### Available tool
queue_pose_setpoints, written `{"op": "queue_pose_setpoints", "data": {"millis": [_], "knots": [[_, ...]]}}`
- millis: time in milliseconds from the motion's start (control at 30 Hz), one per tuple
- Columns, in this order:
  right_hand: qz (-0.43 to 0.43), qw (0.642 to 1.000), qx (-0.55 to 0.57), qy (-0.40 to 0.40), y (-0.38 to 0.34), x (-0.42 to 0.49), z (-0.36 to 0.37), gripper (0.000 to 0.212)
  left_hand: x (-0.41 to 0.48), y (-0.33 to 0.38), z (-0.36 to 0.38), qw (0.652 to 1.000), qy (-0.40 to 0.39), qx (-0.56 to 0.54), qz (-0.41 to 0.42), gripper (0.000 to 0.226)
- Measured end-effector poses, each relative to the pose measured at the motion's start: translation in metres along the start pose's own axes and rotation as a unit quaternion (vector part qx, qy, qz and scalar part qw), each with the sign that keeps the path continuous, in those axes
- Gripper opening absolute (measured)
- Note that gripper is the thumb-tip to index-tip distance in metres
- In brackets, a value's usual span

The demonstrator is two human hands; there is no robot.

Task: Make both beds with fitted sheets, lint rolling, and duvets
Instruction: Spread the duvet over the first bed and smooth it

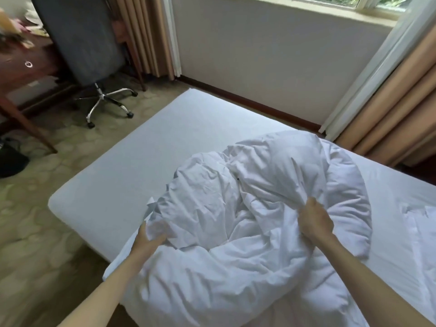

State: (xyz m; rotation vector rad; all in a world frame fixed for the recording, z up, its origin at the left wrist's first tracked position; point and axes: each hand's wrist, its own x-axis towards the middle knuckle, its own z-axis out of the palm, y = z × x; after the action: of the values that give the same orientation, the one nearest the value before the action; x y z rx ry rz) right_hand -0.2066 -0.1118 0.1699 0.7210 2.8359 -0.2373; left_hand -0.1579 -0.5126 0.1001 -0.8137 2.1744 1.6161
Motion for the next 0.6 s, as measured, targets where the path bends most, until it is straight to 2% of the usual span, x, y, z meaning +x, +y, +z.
{"op": "queue_pose_setpoints", "data": {"millis": [67,133,200,233,267,333,367,400,467,500,533,600], "knots": [[-0.045,0.997,-0.026,0.065,-0.03,0.0,0.005,0.041,0.019,0.009,-0.004,0.996,-0.045,-0.068,-0.047,0.073],[-0.139,0.983,0.018,0.119,-0.07,-0.002,0.012,0.046,0.042,0.026,0.002,0.991,-0.094,-0.077,-0.063,0.046],[-0.217,0.966,0.038,0.136,-0.119,-0.007,0.022,0.05,0.065,0.043,0.015,0.991,-0.123,-0.044,-0.024,0.022],[-0.227,0.968,0.057,0.088,-0.149,-0.012,0.026,0.063,0.071,0.053,0.023,0.987,-0.156,-0.036,0.004,0.019],[-0.189,0.977,0.096,-0.01,-0.182,-0.017,0.027,0.077,0.074,0.062,0.034,0.976,-0.213,-0.033,0.032,0.021],[-0.05,0.96,0.183,-0.207,-0.236,-0.014,0.04,0.094,0.067,0.081,0.05,0.93,-0.36,-0.01,0.076,0.026],[-0.011,0.955,0.158,-0.251,-0.256,-0.011,0.049,0.095,0.064,0.088,0.048,0.9,-0.426,0.005,0.095,0.03],[0.006,0.962,0.099,-0.254,-0.267,-0.006,0.059,0.086,0.064,0.091,0.042,0.869,-0.481,0.029,0.111,0.034],[0.013,0.973,0.0,-0.232,-0.278,0.004,0.072,0.045,0.085,0.082,0.016,0.829,-0.54,0.093,0.113,0.044],[0.019,0.971,-0.014,-0.236,-0.279,0.007,0.076,0.027,0.098,0.075,-0.001,0.832,-0.531,0.122,0.107,0.045],[0.027,0.969,-0.015,-0.245,-0.28,0.009,0.079,0.019,0.113,0.066,-0.019,0.853,-0.493,0.144,0.09,0.043],[0.051,0.966,0.005,-0.252,-0.28,0.013,0.085,0.019,0.147,0.043,-0.048,0.907,-0.364,0.205,0.057,0.038]]}}
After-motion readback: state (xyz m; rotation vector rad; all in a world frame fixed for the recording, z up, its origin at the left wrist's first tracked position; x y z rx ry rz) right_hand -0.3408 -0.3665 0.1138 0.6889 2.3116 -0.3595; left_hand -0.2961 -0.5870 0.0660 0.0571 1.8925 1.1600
